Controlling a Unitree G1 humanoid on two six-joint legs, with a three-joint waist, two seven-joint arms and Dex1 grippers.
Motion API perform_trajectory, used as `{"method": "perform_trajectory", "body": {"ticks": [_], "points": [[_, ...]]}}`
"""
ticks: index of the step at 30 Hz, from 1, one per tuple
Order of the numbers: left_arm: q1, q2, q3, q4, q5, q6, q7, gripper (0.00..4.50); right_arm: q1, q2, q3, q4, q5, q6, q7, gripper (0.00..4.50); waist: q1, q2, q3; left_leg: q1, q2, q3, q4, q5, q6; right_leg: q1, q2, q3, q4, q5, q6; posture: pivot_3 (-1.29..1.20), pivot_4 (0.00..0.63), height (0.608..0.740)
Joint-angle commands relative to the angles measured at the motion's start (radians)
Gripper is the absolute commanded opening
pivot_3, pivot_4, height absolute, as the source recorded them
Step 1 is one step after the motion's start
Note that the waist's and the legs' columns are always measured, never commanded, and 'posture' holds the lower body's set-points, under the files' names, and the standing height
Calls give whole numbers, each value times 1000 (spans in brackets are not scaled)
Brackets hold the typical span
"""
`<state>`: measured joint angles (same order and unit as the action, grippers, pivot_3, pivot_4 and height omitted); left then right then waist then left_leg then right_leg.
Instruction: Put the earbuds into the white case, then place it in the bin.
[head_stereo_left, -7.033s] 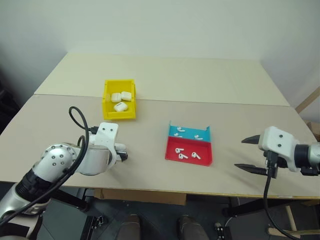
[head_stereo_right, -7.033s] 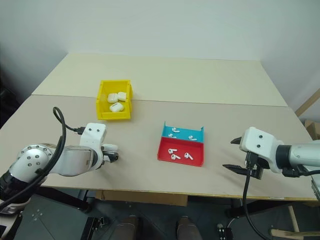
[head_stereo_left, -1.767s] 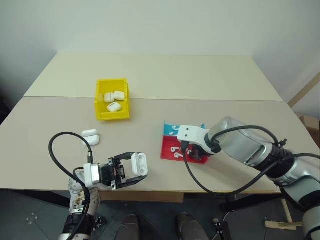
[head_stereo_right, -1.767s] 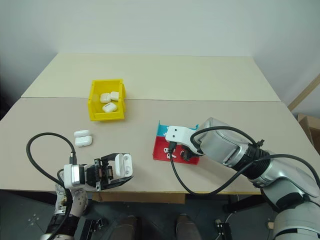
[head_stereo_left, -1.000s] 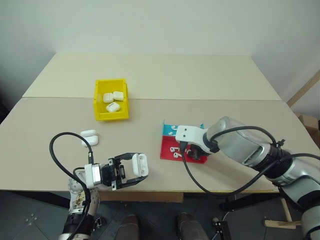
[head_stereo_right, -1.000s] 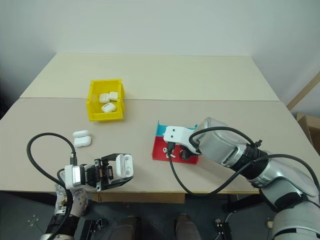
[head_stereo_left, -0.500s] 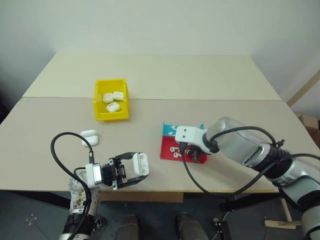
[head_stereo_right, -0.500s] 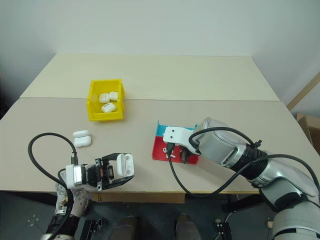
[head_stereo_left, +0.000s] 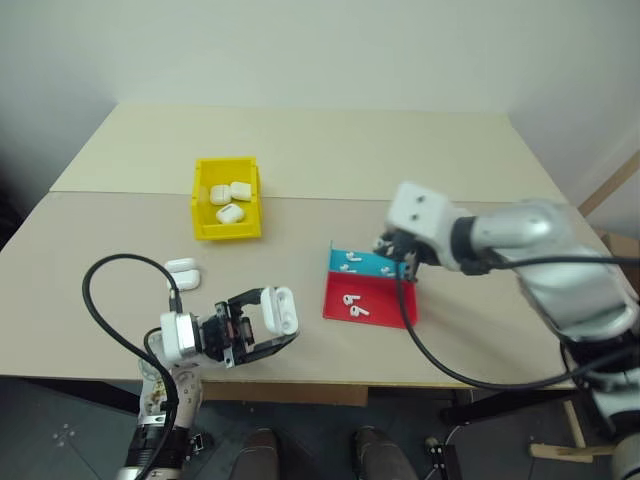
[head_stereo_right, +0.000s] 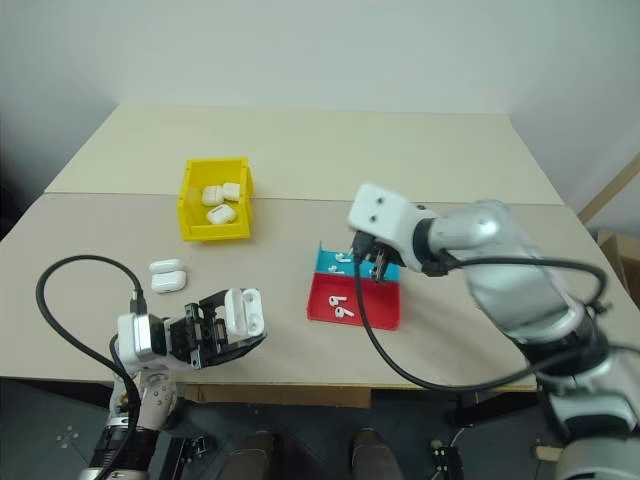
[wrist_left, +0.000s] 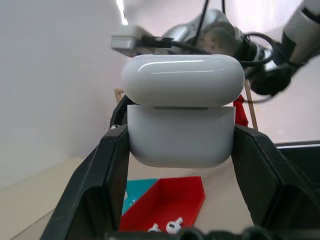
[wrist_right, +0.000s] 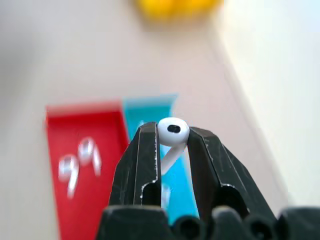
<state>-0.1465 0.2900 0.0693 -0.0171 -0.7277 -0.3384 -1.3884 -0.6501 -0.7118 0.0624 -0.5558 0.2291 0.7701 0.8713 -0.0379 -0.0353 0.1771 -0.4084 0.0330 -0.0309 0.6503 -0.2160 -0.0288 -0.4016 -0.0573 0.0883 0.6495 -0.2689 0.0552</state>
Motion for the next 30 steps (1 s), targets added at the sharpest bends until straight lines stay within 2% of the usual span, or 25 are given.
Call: {"method": "perform_trajectory", "body": {"ticks": [1,7,10,16,23,30], "points": [[-12,26,5,-103,-71,103,38,2769,49,36,-191,-54,118,-174,19,623,-1,0,0,0,0,0,0,0,0,0,0,0,0,0,0,0,150,740],[-56,37,-3,-133,-94,182,24,2769,92,191,-326,-18,371,-285,20,623,-8,0,0,8,2,0,0,0,0,7,2,0,0,1,0,0,150,740],[-69,36,-9,-142,-103,216,14,2769,98,275,-329,8,456,-361,39,623,-8,1,0,10,1,0,-1,0,0,10,2,0,-2,1,0,0,150,740],[-92,30,-25,-151,-116,272,9,2769,133,400,-215,69,416,-575,105,623,-6,1,0,9,1,0,-1,0,0,10,2,0,-2,1,0,0,150,740],[-113,38,-14,-147,-122,316,-5,2769,124,410,-116,151,393,-696,190,623,-6,1,1,10,1,0,-1,0,0,10,2,0,-2,1,0,0,150,740],[-113,41,0,-165,-125,343,6,2769,94,391,-52,236,297,-840,243,623,-7,1,1,10,1,0,-1,0,0,10,2,0,-2,1,0,0,150,740]]}}
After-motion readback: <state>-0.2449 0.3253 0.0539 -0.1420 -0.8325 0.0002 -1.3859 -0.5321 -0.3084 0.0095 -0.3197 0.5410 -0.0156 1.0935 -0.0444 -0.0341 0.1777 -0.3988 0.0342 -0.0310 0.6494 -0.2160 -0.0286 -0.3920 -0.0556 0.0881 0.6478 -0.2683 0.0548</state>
